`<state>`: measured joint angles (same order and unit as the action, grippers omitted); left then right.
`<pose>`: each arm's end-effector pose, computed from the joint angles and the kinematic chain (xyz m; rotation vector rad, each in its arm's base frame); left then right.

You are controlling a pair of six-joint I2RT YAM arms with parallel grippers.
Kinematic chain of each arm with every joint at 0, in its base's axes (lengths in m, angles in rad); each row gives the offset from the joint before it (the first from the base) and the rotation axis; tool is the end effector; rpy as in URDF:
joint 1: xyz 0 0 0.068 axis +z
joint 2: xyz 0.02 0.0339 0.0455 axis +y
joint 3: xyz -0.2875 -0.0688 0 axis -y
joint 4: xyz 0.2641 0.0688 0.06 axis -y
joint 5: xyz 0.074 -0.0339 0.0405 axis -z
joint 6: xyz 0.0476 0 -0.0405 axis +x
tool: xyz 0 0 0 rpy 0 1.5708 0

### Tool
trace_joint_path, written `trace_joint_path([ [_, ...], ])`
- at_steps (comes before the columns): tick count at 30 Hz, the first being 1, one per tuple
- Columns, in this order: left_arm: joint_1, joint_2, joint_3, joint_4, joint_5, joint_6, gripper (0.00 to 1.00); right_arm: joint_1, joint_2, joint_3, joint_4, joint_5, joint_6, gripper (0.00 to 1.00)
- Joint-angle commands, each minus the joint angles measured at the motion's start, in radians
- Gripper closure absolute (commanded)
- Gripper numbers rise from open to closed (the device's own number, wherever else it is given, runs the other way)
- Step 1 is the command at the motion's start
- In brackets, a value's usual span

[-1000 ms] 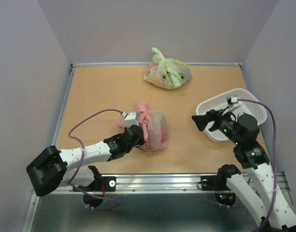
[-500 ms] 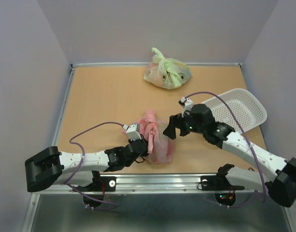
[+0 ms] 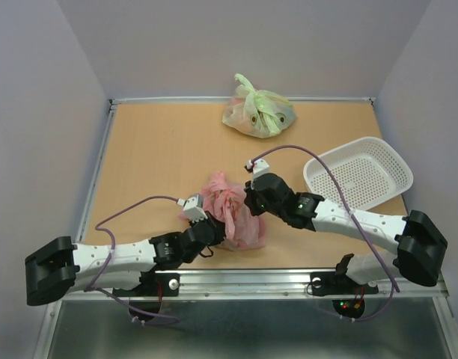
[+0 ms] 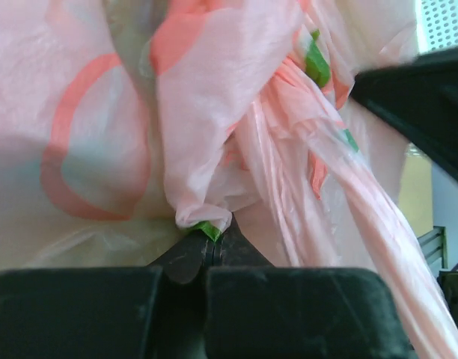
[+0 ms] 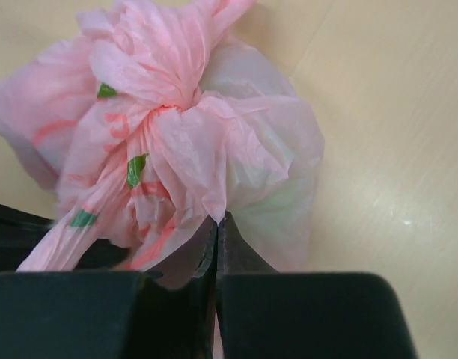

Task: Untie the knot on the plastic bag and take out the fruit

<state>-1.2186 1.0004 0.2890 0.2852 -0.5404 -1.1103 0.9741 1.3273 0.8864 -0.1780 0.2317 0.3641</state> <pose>0.0949 -0.1873 0.1810 -0.2528 2.0545 -0.9828 0.1850 0.2529 0.2643 -0.5377 2.1500 0.5054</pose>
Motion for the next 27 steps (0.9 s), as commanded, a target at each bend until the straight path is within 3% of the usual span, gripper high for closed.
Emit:
trace_joint_path([
  [1, -0.01, -0.12, -0.033, -0.154, -0.052, -0.074, 0.98, 0.028, -0.028, -0.134, -0.014, 0.152, 0.03, 0.99],
  [4, -0.01, -0.277, -0.024, -0.248, -0.066, -0.077, 0.86, 0.055, -0.108, -0.204, -0.002, 0.234, 0.032, 1.0],
  [5, -0.01, -0.36, -0.016, -0.273, -0.069, -0.074, 0.66, 0.069, -0.126, -0.24, 0.017, 0.247, 0.026, 1.0],
  [7, -0.01, -0.437, 0.021, -0.362, -0.093, -0.074, 0.4, 0.08, -0.184, -0.27, 0.044, 0.251, 0.018, 1.0],
  [9, -0.009, -0.529, 0.076, -0.421, -0.13, -0.074, 0.29, 0.101, -0.237, -0.302, 0.098, 0.259, -0.007, 0.99],
  [10, -0.009, -0.549, 0.099, -0.481, -0.141, -0.077, 0.19, 0.107, -0.252, -0.31, 0.113, 0.264, -0.016, 0.99],
  [13, -0.009, -0.568, 0.206, -0.576, -0.188, -0.065, 0.15, 0.121, -0.286, -0.316, 0.161, 0.265, -0.068, 0.99],
  [16, -0.009, -0.487, 0.315, -0.632, -0.222, -0.026, 0.12, 0.126, -0.298, -0.313, 0.202, 0.253, -0.117, 1.0],
  [23, 0.017, -0.107, 0.585, -0.756, -0.244, 0.007, 0.09, 0.136, -0.304, -0.291, 0.241, 0.244, -0.189, 0.99],
  [27, 0.141, 0.078, 0.676, -0.692, -0.114, 0.087, 0.08, 0.146, -0.315, -0.291, 0.247, 0.254, -0.215, 1.0],
])
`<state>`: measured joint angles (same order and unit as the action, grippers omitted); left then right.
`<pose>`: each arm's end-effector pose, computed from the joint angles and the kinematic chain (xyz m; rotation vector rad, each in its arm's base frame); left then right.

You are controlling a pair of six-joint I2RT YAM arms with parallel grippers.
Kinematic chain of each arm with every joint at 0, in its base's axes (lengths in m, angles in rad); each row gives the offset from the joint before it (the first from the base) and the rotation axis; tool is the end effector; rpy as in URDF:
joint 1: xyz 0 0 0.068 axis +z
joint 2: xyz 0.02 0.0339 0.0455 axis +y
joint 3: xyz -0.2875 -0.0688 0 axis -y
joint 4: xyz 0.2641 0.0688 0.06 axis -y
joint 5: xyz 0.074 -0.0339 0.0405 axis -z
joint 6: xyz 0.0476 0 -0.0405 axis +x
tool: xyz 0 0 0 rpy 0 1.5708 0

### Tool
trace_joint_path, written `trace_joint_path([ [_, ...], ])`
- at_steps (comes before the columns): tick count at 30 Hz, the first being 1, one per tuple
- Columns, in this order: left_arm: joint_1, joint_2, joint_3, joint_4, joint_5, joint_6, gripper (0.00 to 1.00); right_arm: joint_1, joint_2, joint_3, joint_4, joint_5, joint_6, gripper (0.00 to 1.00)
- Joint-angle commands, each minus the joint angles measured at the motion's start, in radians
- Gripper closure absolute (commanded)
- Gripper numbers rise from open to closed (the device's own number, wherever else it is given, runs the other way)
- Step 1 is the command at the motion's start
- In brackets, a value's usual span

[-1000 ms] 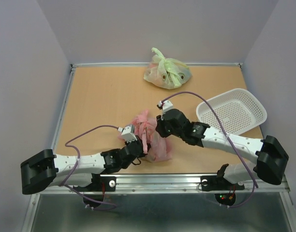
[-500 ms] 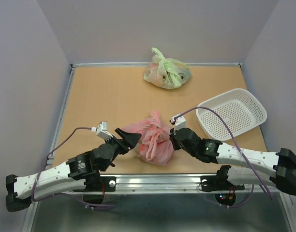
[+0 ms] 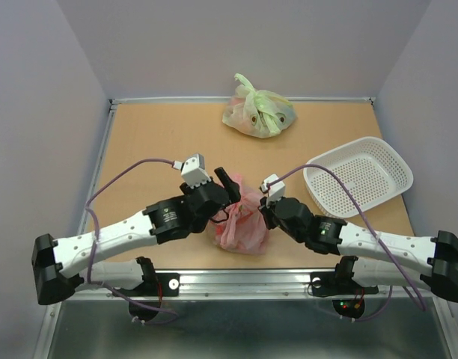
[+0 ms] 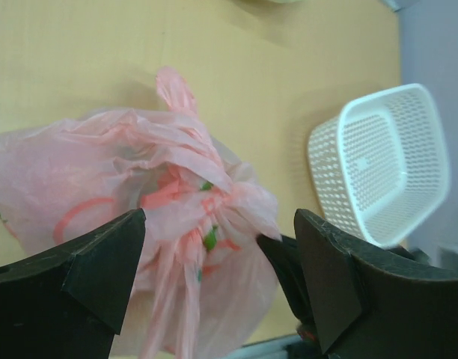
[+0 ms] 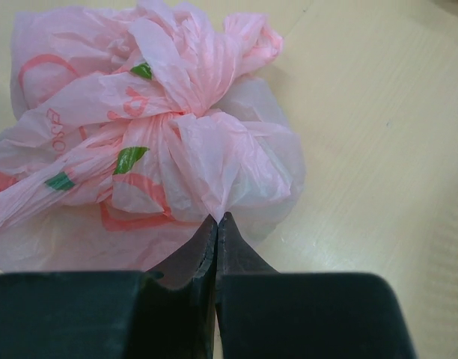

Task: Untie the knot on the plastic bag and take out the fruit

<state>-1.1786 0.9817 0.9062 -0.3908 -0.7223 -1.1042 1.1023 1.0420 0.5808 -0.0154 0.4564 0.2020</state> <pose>0.1155 -0.1969 0.3431 -0.3800 1.9604 -0.7838 0.1279 0.2063 0.2444 -0.6138 1.9186 0.3692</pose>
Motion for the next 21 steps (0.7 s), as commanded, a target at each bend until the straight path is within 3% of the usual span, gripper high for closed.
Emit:
trace_joint_path([
  [1, 0.132, 0.113, 0.059, 0.012, 0.111, 0.101, 0.08, 0.018, -0.033, 0.014, 0.088, 0.031, -0.058, 0.99],
  [3, 0.195, 0.146, 0.046, 0.082, 0.203, 0.136, 0.08, 0.021, -0.039, 0.01, 0.092, 0.033, -0.065, 0.99],
  [7, 0.235, 0.205, 0.042, 0.11, 0.244, 0.139, 0.09, 0.025, -0.036, 0.01, 0.097, 0.03, -0.076, 0.99],
  [15, 0.251, 0.279, -0.006, 0.194, 0.339, 0.116, 0.13, 0.03, -0.005, -0.004, 0.129, 0.047, -0.096, 0.99],
  [19, 0.252, 0.299, -0.038, 0.208, 0.347, 0.099, 0.28, 0.036, 0.003, -0.006, 0.141, 0.05, -0.102, 0.99],
  [21, 0.252, 0.302, -0.05, 0.208, 0.342, 0.092, 0.49, 0.036, 0.004, -0.01, 0.147, 0.057, -0.104, 0.99],
])
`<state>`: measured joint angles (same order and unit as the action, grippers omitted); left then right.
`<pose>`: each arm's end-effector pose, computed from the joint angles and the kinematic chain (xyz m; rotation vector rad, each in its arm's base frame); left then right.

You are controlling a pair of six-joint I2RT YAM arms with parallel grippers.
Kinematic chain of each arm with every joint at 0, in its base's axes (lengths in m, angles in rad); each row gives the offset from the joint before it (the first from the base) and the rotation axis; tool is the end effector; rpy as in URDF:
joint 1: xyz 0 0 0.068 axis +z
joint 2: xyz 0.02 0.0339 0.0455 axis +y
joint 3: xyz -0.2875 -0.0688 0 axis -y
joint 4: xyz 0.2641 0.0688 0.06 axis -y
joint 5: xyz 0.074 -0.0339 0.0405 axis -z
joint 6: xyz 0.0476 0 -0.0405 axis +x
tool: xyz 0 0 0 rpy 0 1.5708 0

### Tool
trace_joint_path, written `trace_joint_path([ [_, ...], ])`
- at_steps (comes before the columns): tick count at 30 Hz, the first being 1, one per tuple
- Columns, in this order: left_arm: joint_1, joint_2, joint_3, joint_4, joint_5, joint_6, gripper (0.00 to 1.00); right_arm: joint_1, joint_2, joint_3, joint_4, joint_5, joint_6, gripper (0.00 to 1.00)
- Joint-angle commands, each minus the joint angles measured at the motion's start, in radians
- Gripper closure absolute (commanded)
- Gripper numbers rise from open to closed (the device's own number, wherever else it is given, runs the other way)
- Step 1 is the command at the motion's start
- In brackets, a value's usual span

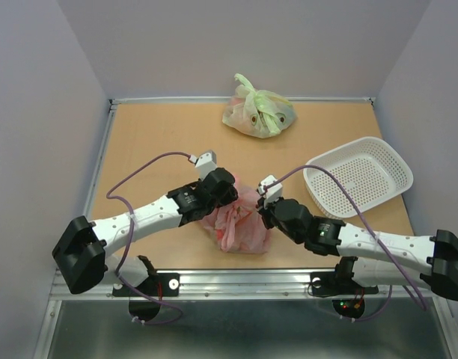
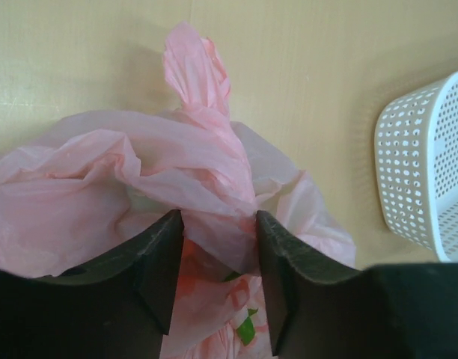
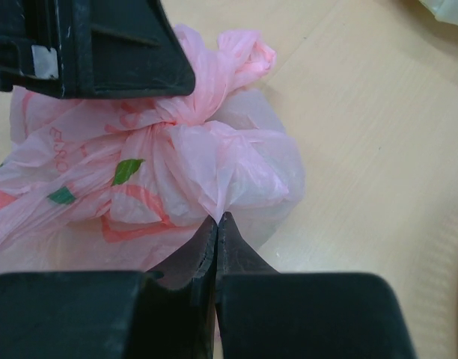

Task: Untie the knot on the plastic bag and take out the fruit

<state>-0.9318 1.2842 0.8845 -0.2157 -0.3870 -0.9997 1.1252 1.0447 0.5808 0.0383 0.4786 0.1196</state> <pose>0.1944 -0.2315 0.2736 -0.2988 2.1988 -0.6939 0.1252 0.2112 0.2496 -0.6668 1.8449 0.3441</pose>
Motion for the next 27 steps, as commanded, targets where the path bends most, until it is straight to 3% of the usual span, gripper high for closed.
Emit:
trace_joint_path([
  [1, 0.007, 0.001, -0.032, 0.033, 0.004, -0.014, 0.58, 0.013, 0.0, -0.013, 0.095, 0.038, -0.02, 0.99],
  [2, 0.01, 0.0, -0.033, 0.03, -0.003, -0.013, 0.75, 0.015, -0.002, -0.016, 0.097, 0.043, -0.021, 0.99],
  [4, 0.037, -0.005, -0.03, 0.016, -0.013, 0.004, 0.97, 0.015, -0.017, -0.035, 0.098, 0.077, -0.008, 0.99],
  [5, 0.053, -0.014, -0.025, 0.012, -0.016, 0.027, 1.0, 0.015, -0.024, -0.05, 0.098, 0.113, 0.003, 0.99],
  [11, 0.267, -0.065, 0.059, -0.037, -0.03, 0.2, 1.0, 0.015, -0.15, -0.134, 0.097, 0.352, 0.119, 0.99],
  [18, 0.508, -0.02, 0.362, -0.143, -0.03, 0.449, 1.0, 0.015, -0.322, -0.216, 0.058, 0.443, 0.203, 0.99],
  [22, 0.565, 0.003, 0.401, -0.114, -0.01, 0.552, 1.0, 0.015, -0.345, -0.207, 0.034, 0.39, 0.183, 0.99],
  [24, 0.565, -0.003, 0.38, -0.071, 0.051, 0.619, 1.0, 0.013, -0.322, -0.172, 0.025, 0.277, 0.132, 0.99],
  [27, 0.565, -0.025, 0.303, 0.019, 0.126, 0.665, 1.0, 0.015, -0.272, -0.106, 0.0, 0.131, 0.077, 0.88],
])
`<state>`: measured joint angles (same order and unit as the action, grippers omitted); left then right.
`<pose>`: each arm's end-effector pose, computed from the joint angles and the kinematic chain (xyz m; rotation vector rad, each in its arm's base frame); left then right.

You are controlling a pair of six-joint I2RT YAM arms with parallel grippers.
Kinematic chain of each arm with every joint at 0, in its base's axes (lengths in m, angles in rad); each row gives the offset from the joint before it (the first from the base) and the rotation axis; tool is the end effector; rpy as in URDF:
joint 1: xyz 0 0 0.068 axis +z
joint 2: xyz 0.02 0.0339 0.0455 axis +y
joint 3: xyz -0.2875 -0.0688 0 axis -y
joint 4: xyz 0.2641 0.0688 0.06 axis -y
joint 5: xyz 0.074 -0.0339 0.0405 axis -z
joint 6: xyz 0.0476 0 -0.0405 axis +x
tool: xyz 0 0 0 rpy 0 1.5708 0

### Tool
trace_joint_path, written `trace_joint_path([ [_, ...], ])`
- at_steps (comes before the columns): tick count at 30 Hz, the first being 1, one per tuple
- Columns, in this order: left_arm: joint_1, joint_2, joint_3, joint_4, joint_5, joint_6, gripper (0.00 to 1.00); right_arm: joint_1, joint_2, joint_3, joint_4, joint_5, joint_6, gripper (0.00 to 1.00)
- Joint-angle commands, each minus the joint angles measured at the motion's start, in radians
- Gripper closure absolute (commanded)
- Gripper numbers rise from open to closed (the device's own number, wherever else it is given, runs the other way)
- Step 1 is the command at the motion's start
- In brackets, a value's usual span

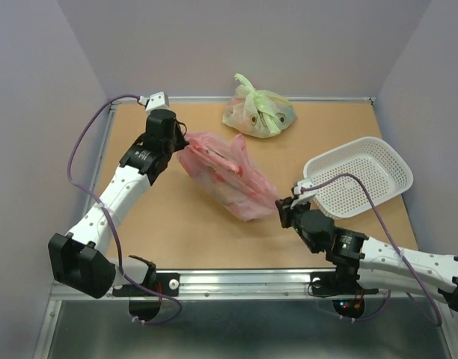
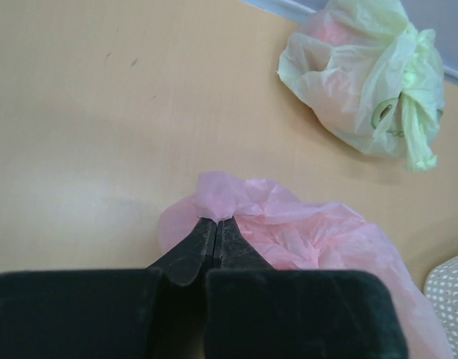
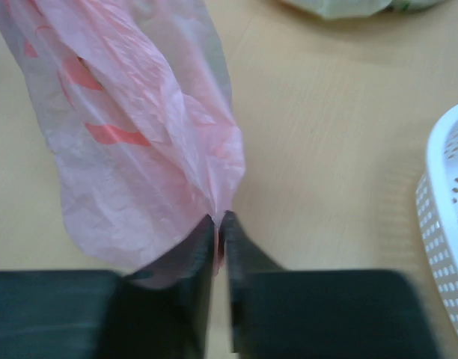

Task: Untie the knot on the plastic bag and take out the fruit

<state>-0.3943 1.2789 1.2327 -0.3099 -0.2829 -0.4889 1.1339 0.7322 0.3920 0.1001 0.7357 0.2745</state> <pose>0.2969 -0.1091 0.3948 -0.2800 1.9049 -0.3224 0.1057 0.1508 0.2481 -0.2389 1.7456 0.3614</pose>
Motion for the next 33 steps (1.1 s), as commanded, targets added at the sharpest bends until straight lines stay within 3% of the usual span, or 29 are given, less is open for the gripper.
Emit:
trace_joint_path([
  [1, 0.028, -0.023, -0.077, 0.142, 0.071, 0.164, 1.0, 0.006, 0.089, 0.141, -0.08, -0.157, -0.108, 0.72],
  [2, 0.026, -0.024, -0.085, 0.147, 0.097, 0.173, 1.0, 0.006, 0.116, 0.181, -0.091, -0.182, -0.124, 0.63],
  [3, 0.028, -0.023, -0.081, 0.147, 0.14, 0.19, 1.0, 0.006, 0.146, 0.25, -0.095, -0.226, -0.141, 0.46],
  [7, 0.026, -0.035, -0.096, 0.173, 0.236, 0.205, 1.0, 0.006, 0.281, 0.387, -0.123, -0.252, -0.198, 0.2],
  [9, 0.026, -0.036, -0.101, 0.183, 0.264, 0.211, 1.0, 0.006, 0.369, 0.476, -0.123, -0.219, -0.224, 0.12],
  [13, 0.028, -0.049, -0.105, 0.175, 0.257, 0.223, 1.0, 0.004, 0.562, 0.638, -0.122, -0.104, -0.258, 0.08],
  [18, 0.026, -0.079, -0.113, 0.18, 0.219, 0.23, 1.0, -0.023, 0.69, 0.757, -0.114, 0.092, -0.212, 0.07],
  [28, 0.028, -0.101, -0.121, 0.183, 0.18, 0.236, 1.0, -0.14, 0.76, 0.792, -0.109, 0.134, -0.017, 0.14],
  [33, 0.028, -0.102, -0.124, 0.184, 0.176, 0.237, 1.0, -0.201, 0.774, 0.775, -0.108, 0.079, 0.054, 0.16],
])
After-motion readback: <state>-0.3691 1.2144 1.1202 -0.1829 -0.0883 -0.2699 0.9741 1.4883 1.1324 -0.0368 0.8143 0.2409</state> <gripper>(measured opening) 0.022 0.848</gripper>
